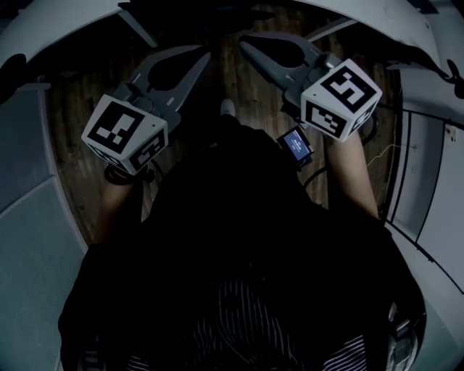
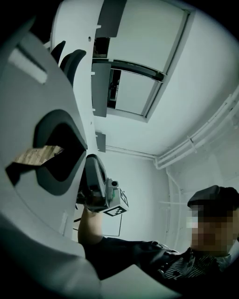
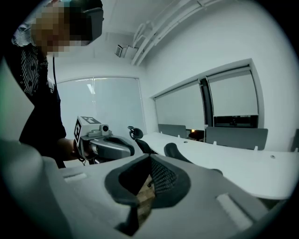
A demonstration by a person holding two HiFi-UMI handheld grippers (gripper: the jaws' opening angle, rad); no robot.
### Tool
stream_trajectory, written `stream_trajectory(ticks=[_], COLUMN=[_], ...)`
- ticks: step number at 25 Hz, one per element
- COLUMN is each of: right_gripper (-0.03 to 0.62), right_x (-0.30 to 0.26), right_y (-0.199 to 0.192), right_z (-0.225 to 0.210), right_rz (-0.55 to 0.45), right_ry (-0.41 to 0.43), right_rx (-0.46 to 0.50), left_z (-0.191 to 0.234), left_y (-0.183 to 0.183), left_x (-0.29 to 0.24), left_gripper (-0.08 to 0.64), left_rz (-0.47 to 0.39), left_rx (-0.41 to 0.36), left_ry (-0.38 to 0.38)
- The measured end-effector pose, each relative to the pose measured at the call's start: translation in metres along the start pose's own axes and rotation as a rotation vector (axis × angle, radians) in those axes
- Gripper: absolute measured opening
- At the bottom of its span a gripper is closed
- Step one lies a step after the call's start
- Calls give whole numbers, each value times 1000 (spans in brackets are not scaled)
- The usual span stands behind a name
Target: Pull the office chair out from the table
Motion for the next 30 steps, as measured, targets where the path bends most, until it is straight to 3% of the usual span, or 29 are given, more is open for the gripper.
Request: stream_trajectory(ticks=[6, 12, 16, 20, 23, 27, 30], right_gripper=[2, 2, 2, 2, 2, 2, 2], right_x=[10, 10, 8, 6, 11, 13, 1], right_y=[20, 3, -14, -42, -37, -7, 2], right_z=[16, 44, 53, 36, 24, 14, 17], right_rz=[-38, -20, -9, -5, -12, -19, -20], right_ry=[57, 151, 192, 231, 250, 214, 204], right_rx=[52, 49, 78, 77, 55, 48, 58], left_z=[-10, -33, -45, -50, -55, -45, -31], left_y=[15, -3, -14, -36, -26, 3, 1], left_x=[33, 58, 55, 31, 24, 30, 40], left_gripper=[0, 0, 0, 0, 1, 0, 2], left_rz=[-48, -39, -51, -41, -20, -25, -15], left_rx=[39, 72, 78, 78, 64, 39, 40], left_ry=[101, 154, 169, 182, 165, 142, 149])
Point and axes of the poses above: the fingertips, and each gripper's own axes: x backward along the fingers, z to its left, y out of its top, the point moved 5 cm from there along x, backward along the fingers, and after that the axes turned 7 degrees about z, right-handed, at the moved point
